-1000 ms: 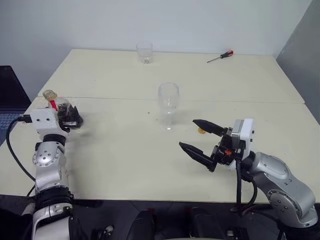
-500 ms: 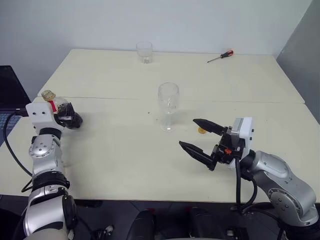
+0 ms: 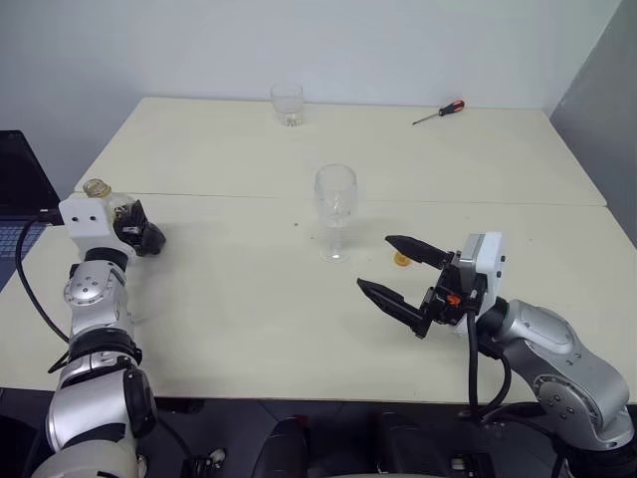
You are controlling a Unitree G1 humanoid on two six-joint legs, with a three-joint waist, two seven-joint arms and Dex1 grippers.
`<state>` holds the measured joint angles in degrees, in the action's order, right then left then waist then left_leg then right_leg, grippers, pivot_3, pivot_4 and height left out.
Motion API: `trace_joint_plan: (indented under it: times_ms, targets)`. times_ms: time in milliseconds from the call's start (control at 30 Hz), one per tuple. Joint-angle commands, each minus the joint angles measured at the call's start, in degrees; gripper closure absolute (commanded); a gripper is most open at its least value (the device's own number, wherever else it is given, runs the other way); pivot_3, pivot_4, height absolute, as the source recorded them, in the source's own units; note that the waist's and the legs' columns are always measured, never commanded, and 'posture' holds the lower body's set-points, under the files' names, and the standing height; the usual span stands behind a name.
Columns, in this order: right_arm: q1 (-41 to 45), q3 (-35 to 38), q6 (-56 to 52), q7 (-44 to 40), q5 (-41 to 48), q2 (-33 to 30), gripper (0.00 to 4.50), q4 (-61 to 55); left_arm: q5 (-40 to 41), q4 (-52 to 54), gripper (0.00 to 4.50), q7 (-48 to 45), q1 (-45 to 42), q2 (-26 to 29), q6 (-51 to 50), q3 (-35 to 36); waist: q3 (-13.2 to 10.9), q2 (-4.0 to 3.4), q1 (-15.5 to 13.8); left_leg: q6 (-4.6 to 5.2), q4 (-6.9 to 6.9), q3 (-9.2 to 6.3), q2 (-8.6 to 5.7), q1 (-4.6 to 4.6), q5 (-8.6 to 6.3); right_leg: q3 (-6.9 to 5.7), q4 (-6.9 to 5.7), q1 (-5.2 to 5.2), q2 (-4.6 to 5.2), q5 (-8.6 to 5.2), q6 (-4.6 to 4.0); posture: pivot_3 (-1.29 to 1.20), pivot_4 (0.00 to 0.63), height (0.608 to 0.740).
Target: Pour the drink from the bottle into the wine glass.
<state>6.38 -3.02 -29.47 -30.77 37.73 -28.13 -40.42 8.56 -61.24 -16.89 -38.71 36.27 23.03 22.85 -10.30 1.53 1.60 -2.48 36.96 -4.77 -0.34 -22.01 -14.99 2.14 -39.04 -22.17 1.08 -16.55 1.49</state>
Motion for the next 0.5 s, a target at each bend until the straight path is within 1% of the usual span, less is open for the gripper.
trace_joint_plan:
  times_ms: [33, 233, 500]
  targets:
    - [0.98, 1.09, 0.74, 0.26, 0.24, 0.26, 0.00, -1.54, 0.08, 0.98, 1.92, -1.07, -1.39, 1.19, 1.13, -0.75, 0.00, 0.00, 0.00, 0.00, 0.00, 0.00, 0.00, 0.00, 0.00, 0.00, 0.00, 0.00, 0.00, 0.00, 0.00, 0.00, 0.150, 0.740]
    - [1.87, 0.92, 1.38, 0.03, -0.69, 0.66, 0.00, -0.59, -0.67, 4.70, 1.93, -5.68, -2.24, 1.09, -0.40, -3.85, 0.00, 0.01, -0.13, 0.00, 0.03, 0.01, -0.04, -0.03, 0.00, -0.04, 0.00, 0.01, 0.00, 0.00, 0.00, 0.00, 0.150, 0.740]
    - [3.76, 0.46, 2.48, -0.73, -2.25, 1.38, 0.00, 1.27, 0.16, 13.40, 1.93, -16.82, -5.43, 0.09, -6.41, -9.82, -0.01, 0.04, 0.06, 0.00, 0.05, 0.02, -0.03, -0.13, 0.01, -0.08, -0.01, -0.05, -0.02, 0.01, 0.00, 0.00, 0.150, 0.740]
